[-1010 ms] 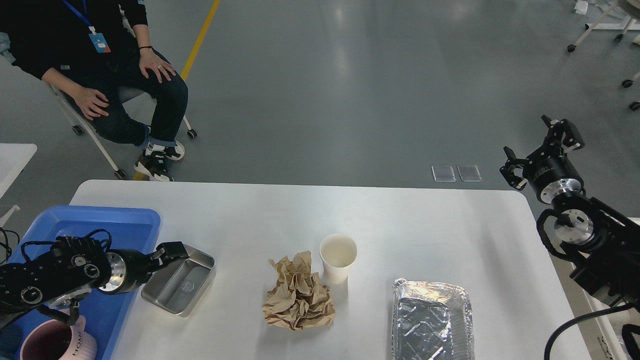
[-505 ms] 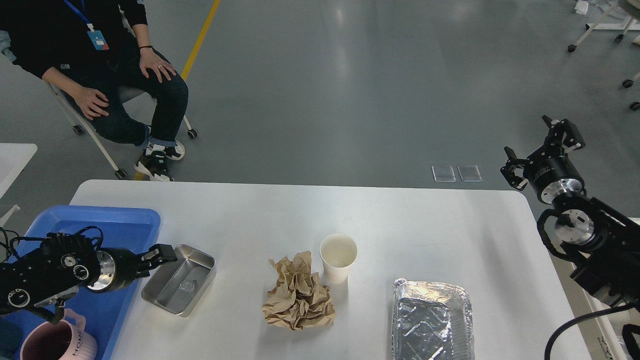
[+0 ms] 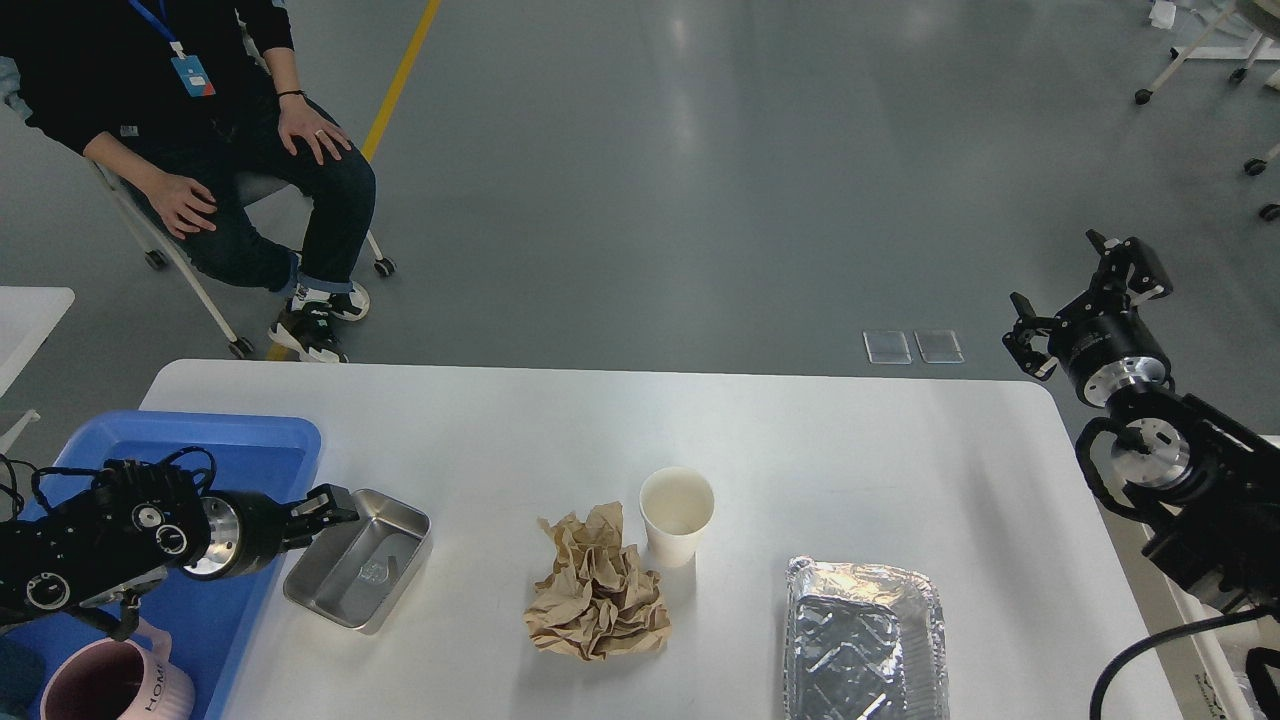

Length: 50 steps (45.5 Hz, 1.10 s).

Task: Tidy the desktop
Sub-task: 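Close the left gripper on the edge of the silver tin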

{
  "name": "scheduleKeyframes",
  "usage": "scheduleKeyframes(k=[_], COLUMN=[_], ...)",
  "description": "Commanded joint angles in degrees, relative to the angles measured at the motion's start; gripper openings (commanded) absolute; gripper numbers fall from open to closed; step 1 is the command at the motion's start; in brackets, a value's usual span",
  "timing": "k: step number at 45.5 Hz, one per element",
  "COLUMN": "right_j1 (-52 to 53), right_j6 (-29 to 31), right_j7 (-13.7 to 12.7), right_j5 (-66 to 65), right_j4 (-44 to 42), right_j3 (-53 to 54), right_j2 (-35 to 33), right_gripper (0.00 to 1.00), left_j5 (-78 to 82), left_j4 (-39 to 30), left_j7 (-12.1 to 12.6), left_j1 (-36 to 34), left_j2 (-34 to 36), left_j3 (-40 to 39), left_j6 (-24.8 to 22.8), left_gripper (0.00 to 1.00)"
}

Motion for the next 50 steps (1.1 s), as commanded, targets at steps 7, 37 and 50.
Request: scheduleKeyframes(k=[7, 37, 50], right_j1=[0.0, -0.1, -0.2], right_j6=[0.0, 0.0, 0.0], right_j7=[0.0, 0.0, 0.0], right_j5=[-0.1, -0.1, 0.0], right_j4=[-0.1, -0.3, -0.4], right_j3=[0.0, 0.0, 0.0], right_j2=[0.0, 0.1, 0.1], right_gripper=[1.0, 1.0, 1.0], left_j5=[0.0, 0.3, 0.3], left_j4=[0.0, 0.1, 0.1], left_j7=[-0.2, 0.2, 0.0], left_j1=[0.5, 0.7, 0.6], left_j2=[-0.1, -0.1, -0.1], left_j3=[-0.1, 0.3, 0.3], left_j6=[-0.8, -1.4, -1.7], left_gripper=[0.55, 0.16, 0.07])
